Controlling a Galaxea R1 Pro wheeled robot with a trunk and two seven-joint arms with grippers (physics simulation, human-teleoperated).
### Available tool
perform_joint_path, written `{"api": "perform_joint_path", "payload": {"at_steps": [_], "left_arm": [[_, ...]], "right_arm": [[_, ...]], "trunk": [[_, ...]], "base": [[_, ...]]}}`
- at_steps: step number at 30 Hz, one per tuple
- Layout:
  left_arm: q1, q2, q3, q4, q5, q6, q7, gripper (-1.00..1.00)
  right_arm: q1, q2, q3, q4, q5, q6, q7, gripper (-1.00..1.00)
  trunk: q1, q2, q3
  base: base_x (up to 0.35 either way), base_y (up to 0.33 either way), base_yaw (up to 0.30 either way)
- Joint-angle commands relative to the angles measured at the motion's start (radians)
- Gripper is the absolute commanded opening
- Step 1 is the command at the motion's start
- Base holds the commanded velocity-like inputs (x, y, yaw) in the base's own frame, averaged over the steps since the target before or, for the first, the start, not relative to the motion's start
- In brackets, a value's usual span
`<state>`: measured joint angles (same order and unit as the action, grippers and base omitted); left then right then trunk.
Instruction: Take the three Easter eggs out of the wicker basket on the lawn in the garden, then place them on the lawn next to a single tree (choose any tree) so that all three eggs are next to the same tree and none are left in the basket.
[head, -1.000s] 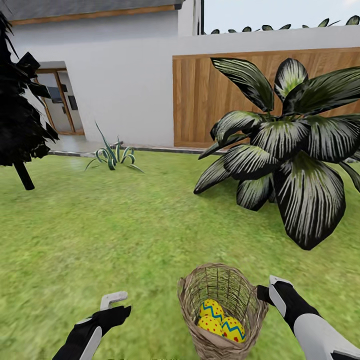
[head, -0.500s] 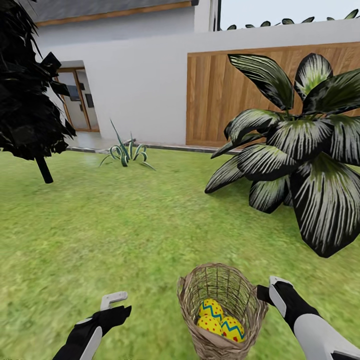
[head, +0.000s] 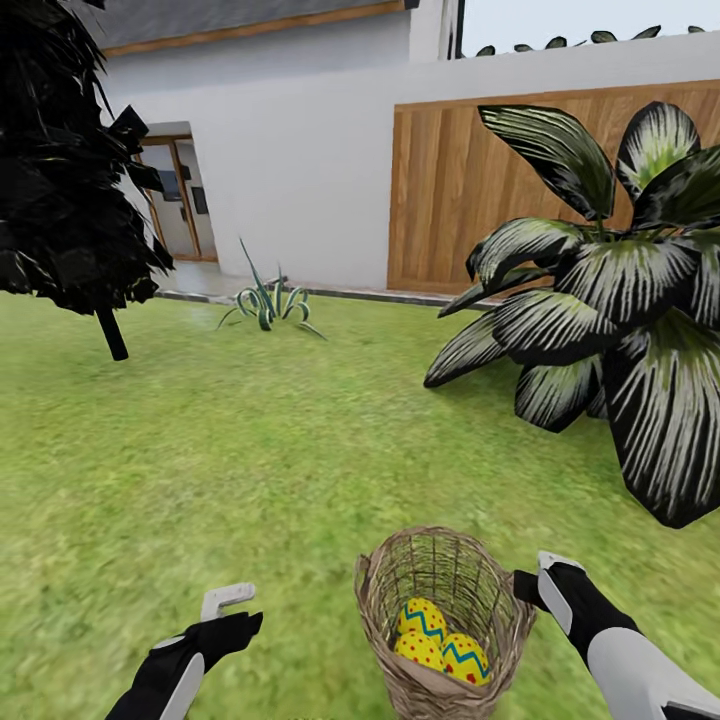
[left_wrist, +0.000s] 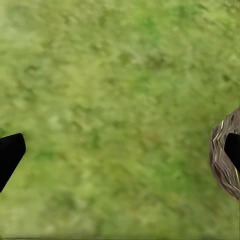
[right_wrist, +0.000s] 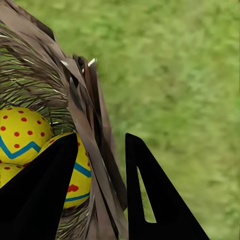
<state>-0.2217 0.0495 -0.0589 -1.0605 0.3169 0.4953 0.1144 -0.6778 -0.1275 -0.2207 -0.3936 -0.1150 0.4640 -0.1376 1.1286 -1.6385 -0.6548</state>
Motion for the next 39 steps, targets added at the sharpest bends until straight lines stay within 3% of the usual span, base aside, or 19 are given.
{"api": "perform_joint_path", "payload": {"at_steps": [1, 39], "left_arm": [[-0.001, 0.001, -0.004, -0.001, 0.011, 0.003, 0.01, 1.0], [-0.001, -0.002, -0.003, -0.001, 0.012, 0.003, 0.01, 1.0]], "right_arm": [[0.0, 0.001, -0.002, -0.002, -0.016, 0.004, -0.007, -1.0], [0.0, 0.003, 0.002, 0.001, -0.015, 0.004, -0.01, -1.0]], "trunk": [[0.0, -0.001, -0.001], [0.0, -0.001, -0.016]], "base": [[0.0, 0.0, 0.267], [0.0, 0.0, 0.272]]}}
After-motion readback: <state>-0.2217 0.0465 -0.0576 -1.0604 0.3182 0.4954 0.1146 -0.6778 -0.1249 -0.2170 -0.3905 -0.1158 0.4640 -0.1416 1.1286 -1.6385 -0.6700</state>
